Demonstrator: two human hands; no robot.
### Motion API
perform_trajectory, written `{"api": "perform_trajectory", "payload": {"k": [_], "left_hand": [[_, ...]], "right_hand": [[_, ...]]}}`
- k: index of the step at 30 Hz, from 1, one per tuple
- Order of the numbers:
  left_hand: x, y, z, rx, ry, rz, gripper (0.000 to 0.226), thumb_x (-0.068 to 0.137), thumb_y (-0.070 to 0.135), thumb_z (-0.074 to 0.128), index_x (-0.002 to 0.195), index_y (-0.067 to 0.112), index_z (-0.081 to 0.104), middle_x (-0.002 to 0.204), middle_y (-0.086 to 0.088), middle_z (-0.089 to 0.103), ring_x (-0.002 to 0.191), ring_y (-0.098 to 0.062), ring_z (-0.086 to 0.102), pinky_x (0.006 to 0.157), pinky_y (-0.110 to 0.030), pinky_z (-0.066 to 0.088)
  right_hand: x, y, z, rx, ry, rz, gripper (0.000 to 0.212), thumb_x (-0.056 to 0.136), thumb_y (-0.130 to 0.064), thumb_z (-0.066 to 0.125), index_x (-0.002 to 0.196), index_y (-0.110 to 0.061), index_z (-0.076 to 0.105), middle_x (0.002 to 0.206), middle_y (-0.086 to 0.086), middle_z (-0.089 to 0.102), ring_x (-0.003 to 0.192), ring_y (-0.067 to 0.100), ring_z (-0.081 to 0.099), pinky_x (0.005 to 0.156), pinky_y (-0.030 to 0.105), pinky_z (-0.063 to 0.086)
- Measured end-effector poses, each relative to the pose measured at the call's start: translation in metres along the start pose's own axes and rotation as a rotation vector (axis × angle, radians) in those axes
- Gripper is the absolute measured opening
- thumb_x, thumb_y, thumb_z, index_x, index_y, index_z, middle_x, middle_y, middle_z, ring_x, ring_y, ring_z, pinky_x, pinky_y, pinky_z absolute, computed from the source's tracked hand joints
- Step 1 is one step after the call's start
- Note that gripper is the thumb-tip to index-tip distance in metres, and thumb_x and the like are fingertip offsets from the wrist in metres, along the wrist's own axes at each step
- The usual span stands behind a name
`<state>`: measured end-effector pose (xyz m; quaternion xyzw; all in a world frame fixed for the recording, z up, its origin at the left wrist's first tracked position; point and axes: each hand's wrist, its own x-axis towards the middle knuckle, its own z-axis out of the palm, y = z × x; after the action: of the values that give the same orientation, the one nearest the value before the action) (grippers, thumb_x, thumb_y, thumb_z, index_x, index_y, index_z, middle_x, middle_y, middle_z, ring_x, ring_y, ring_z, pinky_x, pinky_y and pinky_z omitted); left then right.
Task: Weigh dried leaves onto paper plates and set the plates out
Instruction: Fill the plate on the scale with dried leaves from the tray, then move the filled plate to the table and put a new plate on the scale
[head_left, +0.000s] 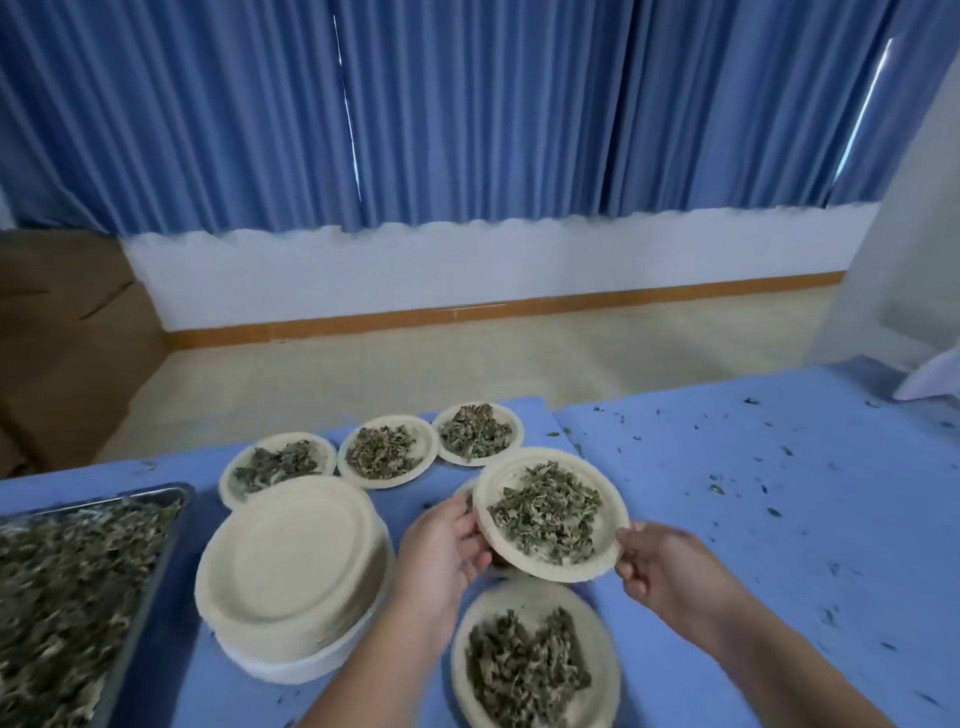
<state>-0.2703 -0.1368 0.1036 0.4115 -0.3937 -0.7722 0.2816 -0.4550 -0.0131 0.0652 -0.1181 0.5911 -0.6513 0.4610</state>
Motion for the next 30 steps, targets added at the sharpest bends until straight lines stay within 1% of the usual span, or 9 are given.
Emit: {"api": "perform_trajectory", "payload": {"k": [3,5,10,14,17,21,24,27,30], "left_hand": [[0.013,0.023,0.023,0.08,0.033,-0.049,0.014,0.101,0.017,0.044,0.109,0.013,0.056,0.106,-0.004,0.067,0.095,-0.02,0.063,0.073,-0.03,0.049],[0.023,0.04,0.035,0.106,0.067,-0.069,0.015,0.101,0.019,0.046,0.114,0.013,0.051,0.114,-0.009,0.063,0.103,-0.025,0.061,0.073,-0.03,0.05],[0.045,0.064,0.061,0.117,0.086,-0.079,0.018,0.097,0.021,0.054,0.108,0.011,0.063,0.101,-0.009,0.072,0.094,-0.026,0.069,0.072,-0.032,0.052],[0.059,0.06,0.075,0.111,0.07,-0.11,0.018,0.093,0.02,0.06,0.106,0.01,0.067,0.096,-0.009,0.074,0.085,-0.024,0.069,0.07,-0.032,0.05],[0.07,0.058,0.077,0.073,0.07,-0.112,0.017,0.094,0.018,0.058,0.105,0.01,0.069,0.091,-0.008,0.074,0.08,-0.023,0.069,0.068,-0.032,0.049],[0.081,0.056,0.072,0.053,0.073,-0.116,0.016,0.094,0.017,0.057,0.103,0.011,0.069,0.085,-0.006,0.073,0.075,-0.022,0.068,0.066,-0.032,0.049],[0.085,0.053,0.066,0.025,0.081,-0.128,0.016,0.095,0.016,0.056,0.1,0.01,0.07,0.081,-0.005,0.073,0.074,-0.022,0.068,0.065,-0.031,0.049],[0.084,0.051,0.062,0.004,0.078,-0.127,0.017,0.095,0.015,0.055,0.103,0.009,0.069,0.081,-0.005,0.073,0.074,-0.022,0.069,0.065,-0.03,0.049],[0.078,0.053,0.057,-0.036,0.052,-0.113,0.018,0.096,0.015,0.054,0.105,0.008,0.068,0.087,-0.008,0.073,0.079,-0.024,0.07,0.069,-0.032,0.051]], "right_hand": [[0.018,-0.03,-0.004,0.052,0.059,0.035,0.019,0.094,0.004,0.048,0.077,-0.005,0.051,0.056,0.008,0.046,0.045,0.014,0.044,0.037,0.019,0.035],[0.034,-0.049,-0.008,0.076,0.093,0.041,0.019,0.094,0.005,0.047,0.078,-0.004,0.052,0.057,0.009,0.046,0.046,0.015,0.045,0.037,0.02,0.036],[0.085,-0.073,-0.016,0.177,0.227,0.084,0.013,0.097,0.005,0.045,0.086,0.001,0.052,0.065,0.011,0.047,0.052,0.018,0.046,0.037,0.018,0.041],[0.129,-0.059,-0.017,0.291,0.368,0.149,0.011,0.096,0.007,0.047,0.086,0.004,0.052,0.063,0.016,0.053,0.037,0.015,0.054,0.036,0.016,0.044],[0.158,-0.052,-0.018,0.324,0.437,0.176,0.014,0.096,0.008,0.047,0.082,0.005,0.051,0.068,0.018,0.052,0.057,0.022,0.051,0.035,0.018,0.046],[0.185,-0.049,-0.015,0.322,0.488,0.21,0.009,0.096,0.006,0.047,0.104,0.005,0.051,0.075,0.018,0.052,0.065,0.022,0.05,0.035,0.019,0.048],[0.196,-0.049,-0.01,0.346,0.489,0.196,0.024,0.096,0.007,0.048,0.119,0.011,0.05,0.084,0.021,0.056,0.069,0.024,0.054,0.052,0.024,0.055],[0.2,-0.051,-0.006,0.36,0.469,0.184,0.026,0.096,0.006,0.048,0.12,0.015,0.049,0.118,0.031,0.057,0.1,0.036,0.061,0.082,0.033,0.053],[0.194,-0.054,-0.002,0.356,0.45,0.195,0.031,0.098,0.002,0.047,0.126,0.013,0.046,0.13,0.029,0.052,0.117,0.039,0.055,0.092,0.038,0.05]]}}
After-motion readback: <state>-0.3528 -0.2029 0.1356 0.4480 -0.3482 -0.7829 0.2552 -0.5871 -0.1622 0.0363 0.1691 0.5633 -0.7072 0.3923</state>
